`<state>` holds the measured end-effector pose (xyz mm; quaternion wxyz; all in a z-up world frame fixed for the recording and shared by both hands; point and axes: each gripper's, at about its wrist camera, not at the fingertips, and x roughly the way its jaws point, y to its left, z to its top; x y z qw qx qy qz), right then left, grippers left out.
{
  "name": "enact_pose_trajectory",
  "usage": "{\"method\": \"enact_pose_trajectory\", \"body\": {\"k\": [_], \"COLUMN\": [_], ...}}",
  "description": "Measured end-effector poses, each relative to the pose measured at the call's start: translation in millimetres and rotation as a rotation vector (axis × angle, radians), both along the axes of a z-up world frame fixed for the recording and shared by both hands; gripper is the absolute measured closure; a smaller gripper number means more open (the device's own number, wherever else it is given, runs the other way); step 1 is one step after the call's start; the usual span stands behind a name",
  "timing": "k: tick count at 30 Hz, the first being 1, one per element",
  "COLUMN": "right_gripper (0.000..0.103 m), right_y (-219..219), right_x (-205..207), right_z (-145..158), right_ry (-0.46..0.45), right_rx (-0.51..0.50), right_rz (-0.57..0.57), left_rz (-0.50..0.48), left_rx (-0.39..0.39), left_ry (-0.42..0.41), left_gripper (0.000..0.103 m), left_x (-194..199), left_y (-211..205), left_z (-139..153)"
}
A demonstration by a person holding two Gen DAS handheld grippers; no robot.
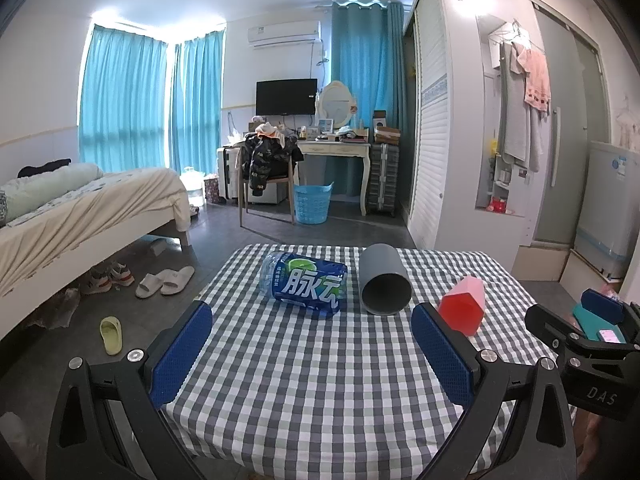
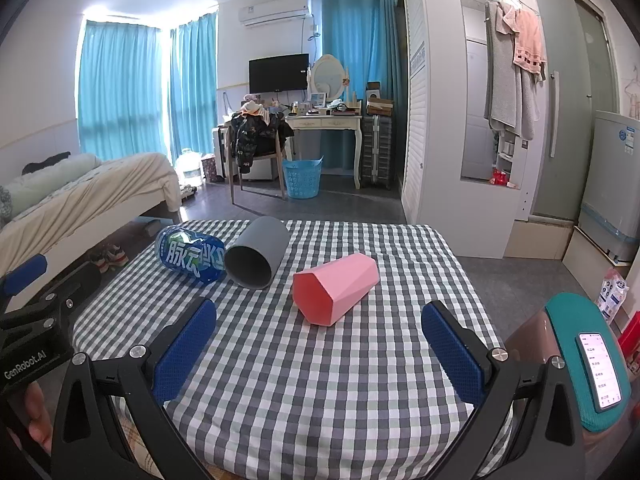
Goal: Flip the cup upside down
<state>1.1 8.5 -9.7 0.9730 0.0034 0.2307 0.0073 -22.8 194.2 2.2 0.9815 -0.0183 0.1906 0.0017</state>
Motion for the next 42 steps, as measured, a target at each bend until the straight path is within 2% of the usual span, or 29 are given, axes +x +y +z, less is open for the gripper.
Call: {"method": "enact_pose_trajectory", "body": {"k": [31,42], "right_gripper": [0.000,0.000], "right_y": [4.3,-5.2], "right_x": [-0.4,29.2], "right_z": [3.2,0.2], "right_ry": [0.005,0.073], "right_rx": [-0.007,0.019], "right_rz": [0.007,-0.063], "left_rz": [0.002,0.036], "left_rx": [0.000,-0.011], "left_ry": [-0.005,0.062], "left_gripper": [0.000,0.000], "left_x": [0.6,31.4], "left_y": [3.6,21.2], "left_z": [-1.7,-18.8]}}
